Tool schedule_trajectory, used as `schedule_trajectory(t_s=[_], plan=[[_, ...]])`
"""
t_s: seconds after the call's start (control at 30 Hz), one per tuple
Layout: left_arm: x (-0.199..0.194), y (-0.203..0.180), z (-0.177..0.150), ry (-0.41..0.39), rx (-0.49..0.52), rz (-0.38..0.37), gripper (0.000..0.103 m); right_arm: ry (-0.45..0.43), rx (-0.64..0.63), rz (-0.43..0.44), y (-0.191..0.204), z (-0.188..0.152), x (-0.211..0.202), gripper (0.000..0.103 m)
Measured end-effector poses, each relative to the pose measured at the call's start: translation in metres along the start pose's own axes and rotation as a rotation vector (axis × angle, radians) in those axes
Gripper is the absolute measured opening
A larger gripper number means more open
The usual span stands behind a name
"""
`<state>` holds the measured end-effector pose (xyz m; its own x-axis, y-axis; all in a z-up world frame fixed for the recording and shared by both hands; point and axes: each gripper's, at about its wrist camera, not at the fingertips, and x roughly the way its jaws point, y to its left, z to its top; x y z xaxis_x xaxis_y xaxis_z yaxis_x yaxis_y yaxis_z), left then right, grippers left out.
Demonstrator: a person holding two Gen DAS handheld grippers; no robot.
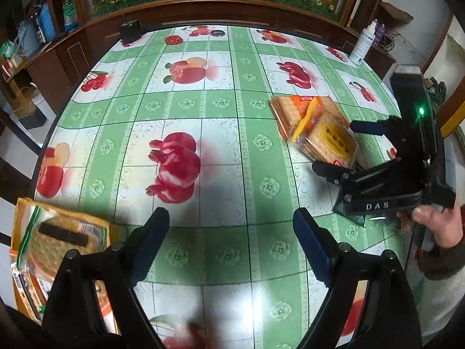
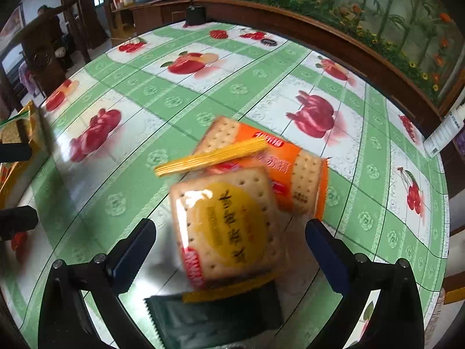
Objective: Organize snacks
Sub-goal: 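Grasp the yellow-labelled square biscuit pack with the right gripper while the left grasps the orange cracker pack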
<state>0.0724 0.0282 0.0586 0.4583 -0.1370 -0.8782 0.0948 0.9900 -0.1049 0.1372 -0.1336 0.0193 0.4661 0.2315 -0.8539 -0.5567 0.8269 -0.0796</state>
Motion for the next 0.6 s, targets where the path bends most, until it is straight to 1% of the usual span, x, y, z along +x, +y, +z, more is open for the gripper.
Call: schedule_trajectory(t_s=[0.03, 0.07, 0.1, 0.23, 0.3, 0.37, 0.43, 0.47, 0.53, 0.6], plan=[[0.001, 0.000, 0.003, -0.002, -0.002, 0.004, 0.087, 0.000, 0.008, 0.009, -0.001, -0.002, 0.000, 0.098], [0.003, 0.000, 0.007, -0.006, -0.002, 0.011, 0.087, 0.007, 0.016, 0.020, -0.002, -0.004, 0.000, 0.081], [0.005, -0.002, 0.011, -0.007, 0.001, 0.015, 0.087, 0.021, 0.025, 0.034, -0.002, -0.006, 0.001, 0.073], [0.015, -0.012, 0.032, -0.020, 0.011, -0.006, 0.087, 0.016, 0.108, 0.040, -0.017, -0.021, -0.006, 0.072], [0.022, -0.018, 0.043, -0.024, 0.029, -0.032, 0.087, -0.017, 0.153, 0.019, -0.026, -0.032, -0.018, 0.072], [0.033, -0.030, 0.055, -0.014, 0.089, -0.091, 0.087, -0.052, 0.221, 0.020, -0.040, -0.042, -0.035, 0.069], [0.043, -0.042, 0.064, -0.006, 0.162, -0.133, 0.087, -0.089, 0.296, 0.038, -0.053, -0.050, -0.049, 0.069], [0.048, -0.048, 0.068, -0.003, 0.204, -0.139, 0.087, -0.108, 0.339, 0.054, -0.060, -0.055, -0.055, 0.069], [0.058, -0.057, 0.076, -0.007, 0.269, -0.121, 0.087, -0.129, 0.399, 0.101, -0.071, -0.063, -0.061, 0.068], [0.067, -0.060, 0.085, -0.008, 0.287, -0.135, 0.087, -0.099, 0.400, 0.101, -0.072, -0.064, -0.055, 0.066]])
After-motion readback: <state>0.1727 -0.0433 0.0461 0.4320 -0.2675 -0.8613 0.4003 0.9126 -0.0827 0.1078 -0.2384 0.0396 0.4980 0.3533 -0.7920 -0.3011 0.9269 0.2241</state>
